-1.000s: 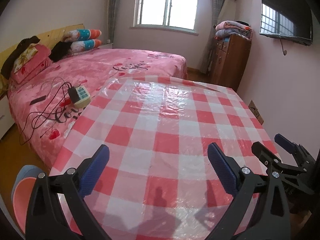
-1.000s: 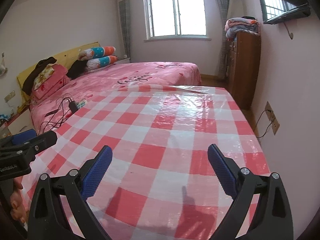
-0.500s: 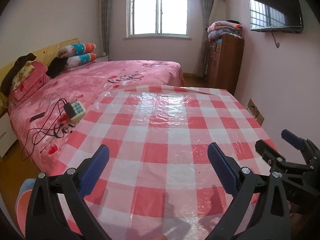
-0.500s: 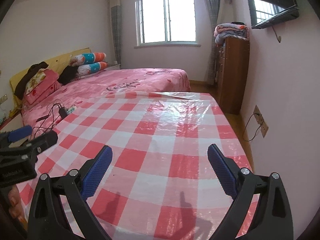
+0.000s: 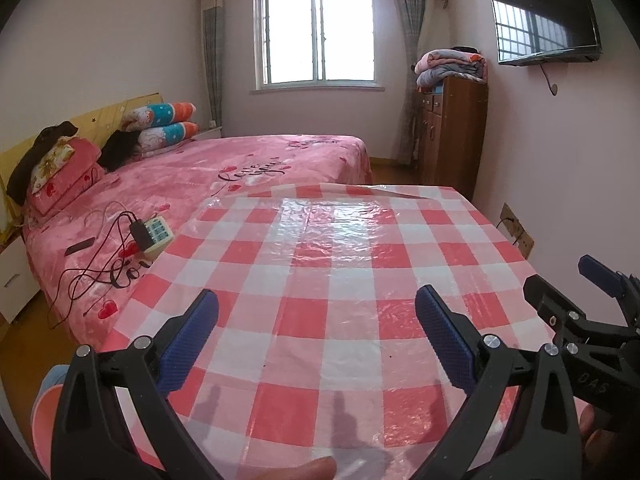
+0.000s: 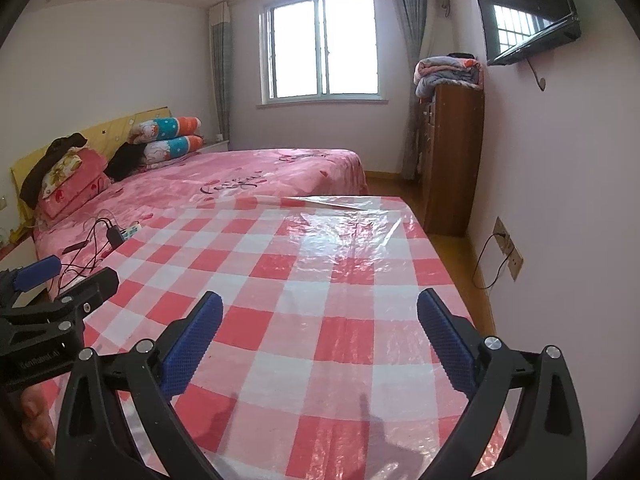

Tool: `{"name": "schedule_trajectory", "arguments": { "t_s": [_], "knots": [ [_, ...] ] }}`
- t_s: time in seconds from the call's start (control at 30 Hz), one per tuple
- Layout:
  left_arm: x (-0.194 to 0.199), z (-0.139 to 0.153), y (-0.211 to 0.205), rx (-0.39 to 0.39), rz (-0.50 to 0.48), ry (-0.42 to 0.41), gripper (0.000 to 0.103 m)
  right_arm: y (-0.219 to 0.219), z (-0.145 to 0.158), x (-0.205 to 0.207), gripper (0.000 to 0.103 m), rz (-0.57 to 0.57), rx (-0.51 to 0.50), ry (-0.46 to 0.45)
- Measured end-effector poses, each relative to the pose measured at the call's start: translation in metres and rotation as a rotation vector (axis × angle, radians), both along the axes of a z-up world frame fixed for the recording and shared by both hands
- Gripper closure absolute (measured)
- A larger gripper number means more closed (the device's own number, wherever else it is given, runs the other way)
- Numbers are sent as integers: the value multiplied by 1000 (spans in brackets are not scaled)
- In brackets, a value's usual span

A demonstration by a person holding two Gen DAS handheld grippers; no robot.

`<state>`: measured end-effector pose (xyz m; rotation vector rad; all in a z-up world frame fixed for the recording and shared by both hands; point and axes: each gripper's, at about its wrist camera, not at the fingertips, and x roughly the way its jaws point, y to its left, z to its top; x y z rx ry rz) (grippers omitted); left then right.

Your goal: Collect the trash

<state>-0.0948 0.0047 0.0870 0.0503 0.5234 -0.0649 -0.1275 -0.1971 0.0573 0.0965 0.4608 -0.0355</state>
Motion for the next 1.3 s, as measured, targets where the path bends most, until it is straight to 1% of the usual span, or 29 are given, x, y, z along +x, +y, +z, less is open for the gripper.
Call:
{"name": "schedule_trajectory", "arguments": {
  "t_s": [0.37, 1.0, 1.13, 1.23, 1.3],
  "knots": [
    [0, -2, -2, -21, -12, 2, 4, 2, 0, 0, 6, -1, -8, 2],
    [5, -12, -5, -29, -15, 14, 4, 6, -8, 6, 6, 5, -20, 33],
    [15, -19, -3, -50, -18, 60, 4, 4, -14, 11, 6, 3, -17, 57],
    [27, -30, -8, -26, -19, 106, 4, 2, -19, 18, 6, -2, -13, 92],
    [38, -40, -12, -5, -14, 150, 4, -1, -26, 27, 6, -7, -2, 141]
  ]
}}
